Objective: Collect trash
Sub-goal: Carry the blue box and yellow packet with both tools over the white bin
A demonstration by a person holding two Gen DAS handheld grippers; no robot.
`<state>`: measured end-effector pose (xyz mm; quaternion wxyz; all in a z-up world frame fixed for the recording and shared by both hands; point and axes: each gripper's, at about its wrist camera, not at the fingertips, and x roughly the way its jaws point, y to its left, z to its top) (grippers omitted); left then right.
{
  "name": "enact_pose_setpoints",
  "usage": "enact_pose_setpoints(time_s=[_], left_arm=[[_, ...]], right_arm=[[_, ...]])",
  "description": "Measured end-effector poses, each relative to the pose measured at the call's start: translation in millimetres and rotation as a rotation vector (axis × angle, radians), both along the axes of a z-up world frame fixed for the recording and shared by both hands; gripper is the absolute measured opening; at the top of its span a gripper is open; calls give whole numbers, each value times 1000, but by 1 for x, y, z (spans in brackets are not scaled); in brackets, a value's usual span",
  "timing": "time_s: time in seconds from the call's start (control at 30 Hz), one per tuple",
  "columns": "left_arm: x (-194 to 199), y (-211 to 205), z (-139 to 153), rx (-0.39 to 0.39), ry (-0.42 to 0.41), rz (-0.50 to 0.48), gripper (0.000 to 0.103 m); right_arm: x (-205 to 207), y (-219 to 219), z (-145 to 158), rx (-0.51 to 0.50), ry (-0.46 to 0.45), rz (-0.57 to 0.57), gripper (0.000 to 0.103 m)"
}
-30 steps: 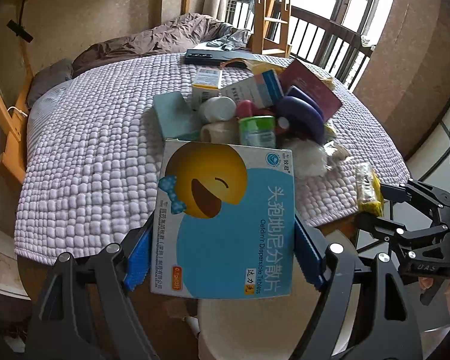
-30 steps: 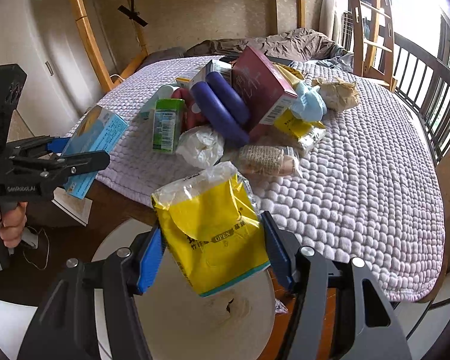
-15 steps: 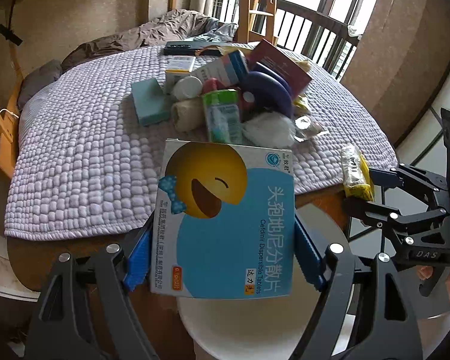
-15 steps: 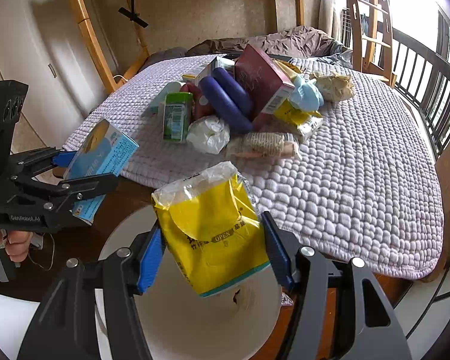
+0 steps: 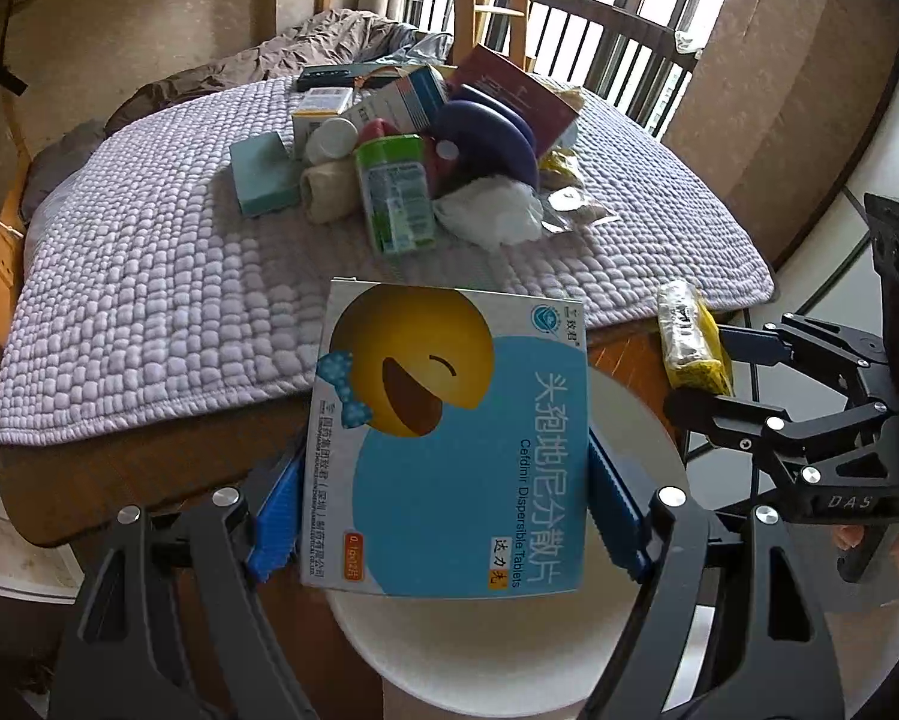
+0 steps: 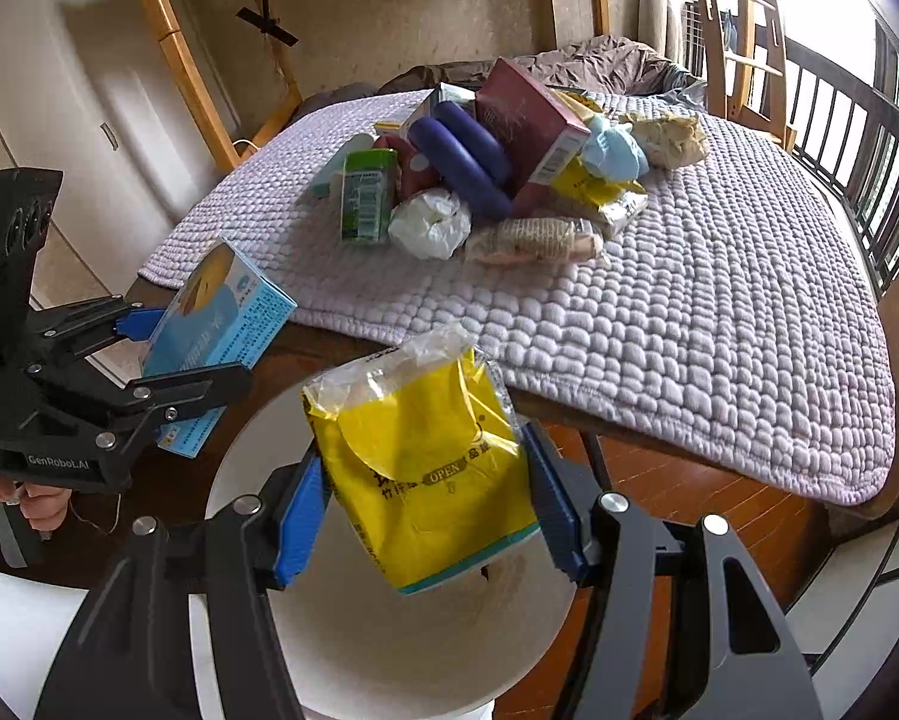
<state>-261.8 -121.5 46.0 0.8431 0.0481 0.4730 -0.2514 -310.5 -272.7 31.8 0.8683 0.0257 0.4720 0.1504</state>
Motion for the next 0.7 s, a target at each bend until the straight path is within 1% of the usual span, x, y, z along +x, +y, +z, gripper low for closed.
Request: enact_pose_setpoints(time_s=[0.43,0.7], left_arm=[[-16,0,-15,17,40,-21,81],[-22,-2,-28,24,60,-16,81]], right_arm=[[-8,5,-6,5,33,16,60],[-10,8,-16,13,58,16,60]])
